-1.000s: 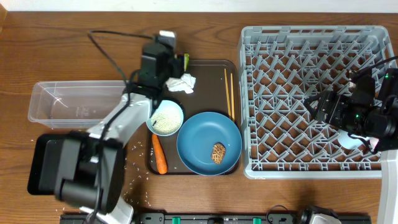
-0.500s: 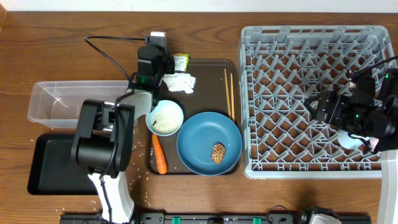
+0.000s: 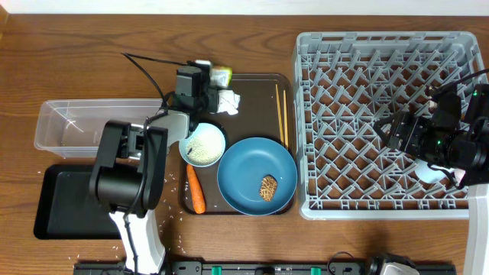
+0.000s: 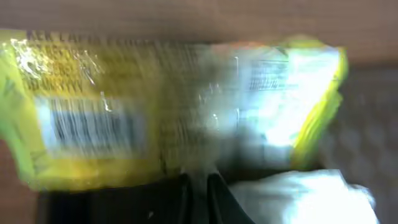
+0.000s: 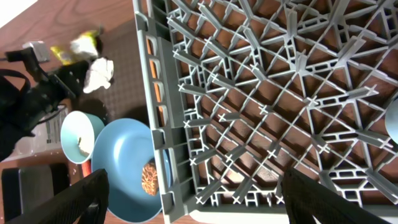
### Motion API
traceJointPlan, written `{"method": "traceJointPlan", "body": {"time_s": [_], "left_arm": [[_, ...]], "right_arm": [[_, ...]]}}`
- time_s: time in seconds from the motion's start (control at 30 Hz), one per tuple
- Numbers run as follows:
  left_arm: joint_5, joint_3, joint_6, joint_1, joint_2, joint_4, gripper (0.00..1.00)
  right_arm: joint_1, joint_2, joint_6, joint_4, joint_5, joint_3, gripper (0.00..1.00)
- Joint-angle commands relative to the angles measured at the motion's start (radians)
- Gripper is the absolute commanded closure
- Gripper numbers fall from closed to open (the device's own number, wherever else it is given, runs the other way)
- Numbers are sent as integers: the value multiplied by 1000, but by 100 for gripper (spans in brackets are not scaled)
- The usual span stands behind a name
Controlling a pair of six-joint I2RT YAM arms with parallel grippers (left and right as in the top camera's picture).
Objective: Sort waste into correct bins and load items into the dishwasher rack
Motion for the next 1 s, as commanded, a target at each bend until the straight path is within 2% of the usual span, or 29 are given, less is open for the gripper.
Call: {"method": "traceJointPlan", "body": {"time_s": [0.0,0.3,0.33,0.37,0.43,0.53,0.57,0.7,0.73,0.8,0.87,0.97], "left_arm": [[17,9,-34,-6,-55,-60,89],[69,9,-43,-6,-122,-124,87],[69,9,-43,-6,-139,-126,83],[69,9,-43,-6,-155,-124,69],[68,9,-43,-5,-166,-111,66],[58,13,-42,-5,-171,-56,50],[40,13,-42,-5,-171,-29,49],[-53,13,-38,-5,-154,121,51],[-53,13,-23,-5,-143,158,63],[-53,13,6,-5,-116,218,73],[-53,13,8,-5,-79,269,81],[-53,14,8,-1,-21,321,85]], "right_arm": [[6,-1,-19,2,0,3,18],[6,-1,-18,2,0,3,18],[6,-1,-18,3,0,3,18],[6,-1,-18,3,0,3,19],[6,-1,-19,6,0,3,18],[6,-1,-19,11,0,3,18],[6,-1,-19,11,0,3,18],[6,-1,-19,11,0,3,18],[6,-1,-19,11,0,3,18],[6,-1,-19,11,0,3,18],[6,-1,-19,10,0,3,18],[6,-1,-19,10,0,3,18]]}}
